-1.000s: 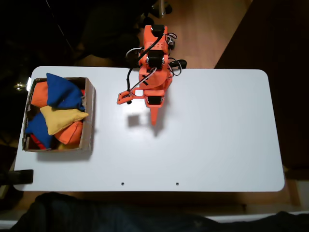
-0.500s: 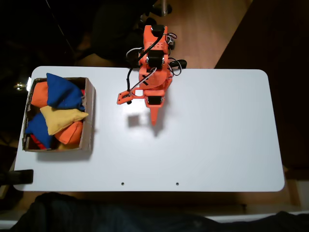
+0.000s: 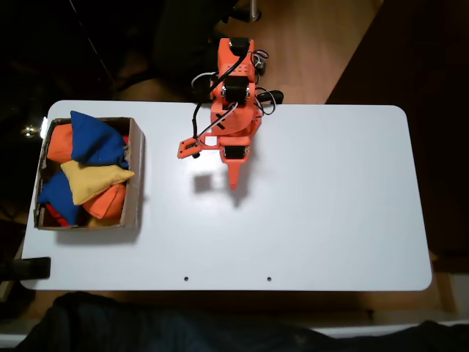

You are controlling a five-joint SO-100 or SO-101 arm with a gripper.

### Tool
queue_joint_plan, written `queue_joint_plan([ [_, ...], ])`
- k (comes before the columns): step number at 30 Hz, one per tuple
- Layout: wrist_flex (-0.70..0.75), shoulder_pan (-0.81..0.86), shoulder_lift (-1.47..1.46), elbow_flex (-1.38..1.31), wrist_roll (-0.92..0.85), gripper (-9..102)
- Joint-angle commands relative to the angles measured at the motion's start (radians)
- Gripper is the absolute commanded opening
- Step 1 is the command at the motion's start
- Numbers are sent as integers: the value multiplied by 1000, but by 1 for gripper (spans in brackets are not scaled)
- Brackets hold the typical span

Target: Grasp a bag and put it in the box.

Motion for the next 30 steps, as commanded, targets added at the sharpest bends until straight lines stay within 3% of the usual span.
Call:
queue_joint_plan([
  [1,2,-5,15,-3,-6,30],
  [24,2,9,15,-3,3,29],
  [30,2,9,15,-3,3,16],
])
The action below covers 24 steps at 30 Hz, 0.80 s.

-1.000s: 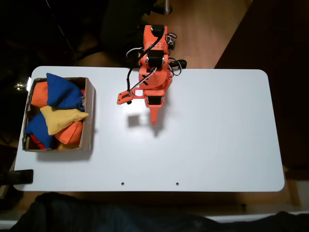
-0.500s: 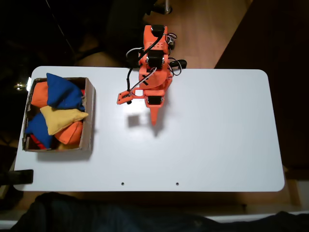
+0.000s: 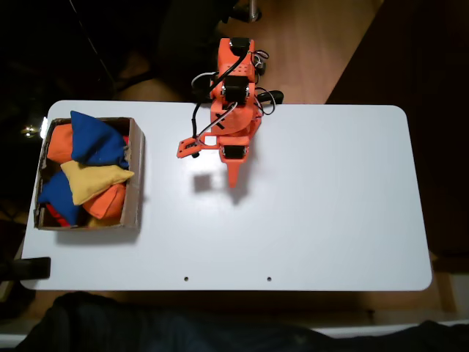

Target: Grasp a bag and put it in the box.

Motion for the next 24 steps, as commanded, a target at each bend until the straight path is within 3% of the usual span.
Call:
queue_joint_plan([
  [1,2,2,12,-3,3,15],
  [6,2,5,12,-3,6,0],
  [24,2,6,12,-3,6,0],
])
